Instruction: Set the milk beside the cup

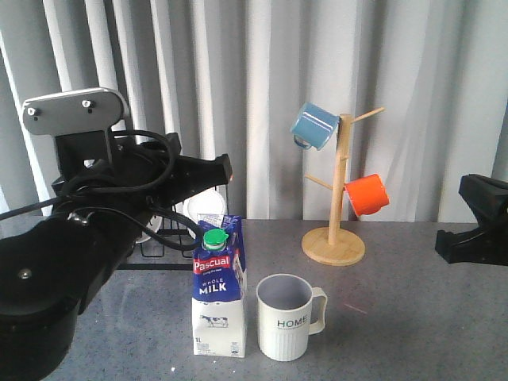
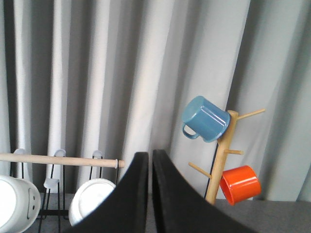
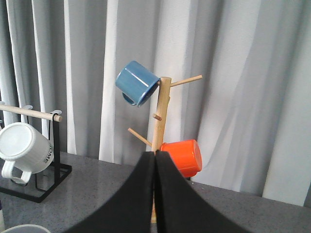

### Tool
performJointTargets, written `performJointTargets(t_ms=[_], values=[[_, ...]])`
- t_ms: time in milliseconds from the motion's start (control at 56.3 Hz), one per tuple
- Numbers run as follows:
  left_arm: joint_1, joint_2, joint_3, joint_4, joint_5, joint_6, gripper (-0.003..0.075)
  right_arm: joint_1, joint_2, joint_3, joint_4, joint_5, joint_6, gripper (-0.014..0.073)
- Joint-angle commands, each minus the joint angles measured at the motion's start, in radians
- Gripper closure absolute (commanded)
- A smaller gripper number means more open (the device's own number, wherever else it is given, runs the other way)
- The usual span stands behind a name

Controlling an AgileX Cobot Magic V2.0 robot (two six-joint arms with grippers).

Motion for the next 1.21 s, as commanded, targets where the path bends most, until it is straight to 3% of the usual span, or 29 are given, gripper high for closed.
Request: performJointTargets(t_ms=[0, 195, 408, 586, 675, 870, 959, 1065, 1190], values=[[-0.002, -0.041, -0.027, 0.028, -0.038, 0.003, 0.0728, -0.004, -0.020, -0.032, -0.010, -0.067, -0.001, 0.0602], [-0.023, -0.051, -0.080, 0.083, 0.028, -0.157, 0.0728, -0.004, -0.020, -0.032, -0.010, -0.066, -0.001, 0.0602], [-0.082, -0.080, -0.199, 0.339, 0.394, -0.267, 0.0728, -0.004, -0.020, -0.032, -0.010, -0.066, -0.001, 0.0602], [-0.081, -0.081, -0.089, 0.537, 0.621, -0.280, 0.0727, -0.004, -0.020, -0.032, -0.010, -0.066, -0.001, 0.0602], [-0.048, -0.111, 0.039, 0.659, 0.601, -0.386, 0.0727, -0.004, -0.019, -0.032, -0.010, -0.066, -0.001, 0.0602], [0.135, -0.305, 0.393, 0.980, 0.480, -0.885, 0.0727, -0.004, -0.019, -0.032, -0.010, -0.063, -0.001, 0.0602], [0.238, -0.425, 0.541, 1.064, 0.418, -1.032, 0.0726, -0.004, -0.019, -0.032, -0.010, -0.062, -0.001, 0.0602], [0.297, -0.576, 0.690, 1.151, 0.321, -1.025, 0.0726, -0.004, -0.019, -0.032, -0.010, -0.062, -0.001, 0.0602], [0.309, -0.790, 0.857, 1.180, 0.242, -0.835, 0.0726, -0.004, -0.019, -0.032, -0.010, -0.062, -0.001, 0.0602]])
